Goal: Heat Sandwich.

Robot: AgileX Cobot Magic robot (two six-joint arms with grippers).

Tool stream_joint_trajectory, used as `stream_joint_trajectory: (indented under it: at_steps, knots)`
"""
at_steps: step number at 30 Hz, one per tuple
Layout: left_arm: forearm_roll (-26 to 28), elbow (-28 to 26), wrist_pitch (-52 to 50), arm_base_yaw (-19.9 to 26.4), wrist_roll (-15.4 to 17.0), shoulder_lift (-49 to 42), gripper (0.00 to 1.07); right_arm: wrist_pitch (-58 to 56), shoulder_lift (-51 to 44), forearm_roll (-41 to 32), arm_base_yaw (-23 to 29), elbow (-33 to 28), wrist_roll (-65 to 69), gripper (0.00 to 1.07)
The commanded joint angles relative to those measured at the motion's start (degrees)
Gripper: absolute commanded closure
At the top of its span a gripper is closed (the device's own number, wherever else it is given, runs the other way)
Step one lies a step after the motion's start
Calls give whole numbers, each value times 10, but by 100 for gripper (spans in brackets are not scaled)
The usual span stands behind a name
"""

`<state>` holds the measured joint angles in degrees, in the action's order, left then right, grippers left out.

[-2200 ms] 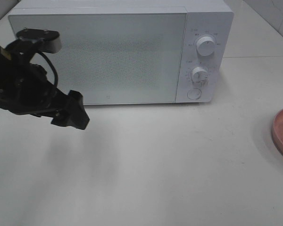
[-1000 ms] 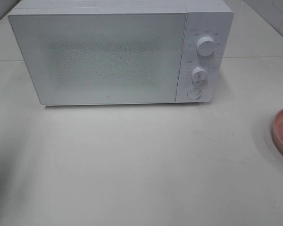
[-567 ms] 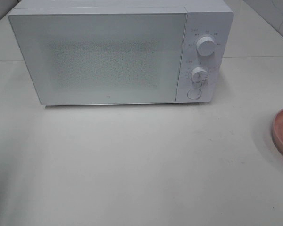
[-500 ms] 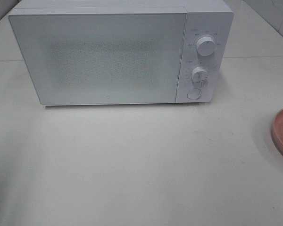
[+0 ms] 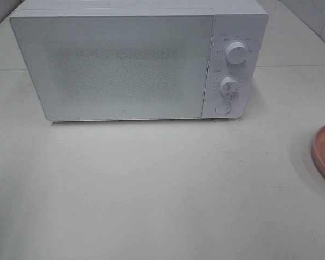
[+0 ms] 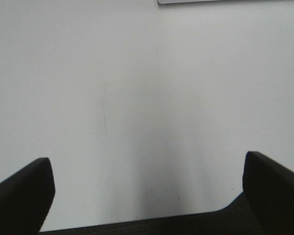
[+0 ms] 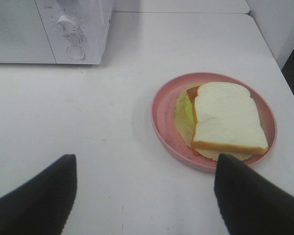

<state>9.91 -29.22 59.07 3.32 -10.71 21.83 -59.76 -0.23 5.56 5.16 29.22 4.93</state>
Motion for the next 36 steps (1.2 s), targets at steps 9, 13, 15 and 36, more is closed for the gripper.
stream_joint_trajectory:
  at_steps: [9, 13, 15, 36]
  knots:
    - [-11, 4, 9, 1, 15, -89, 9, 3, -15, 1, -4, 0, 3, 32]
    - [-11, 4, 9, 1, 15, -123, 9, 3, -15, 1, -4, 0, 3, 32]
    - [-11, 4, 9, 1, 15, -140, 9, 3, -15, 1, -4, 0, 3, 32]
    - [-11, 4, 8, -2, 14, -238, 9, 3, -15, 1, -4, 0, 3, 32]
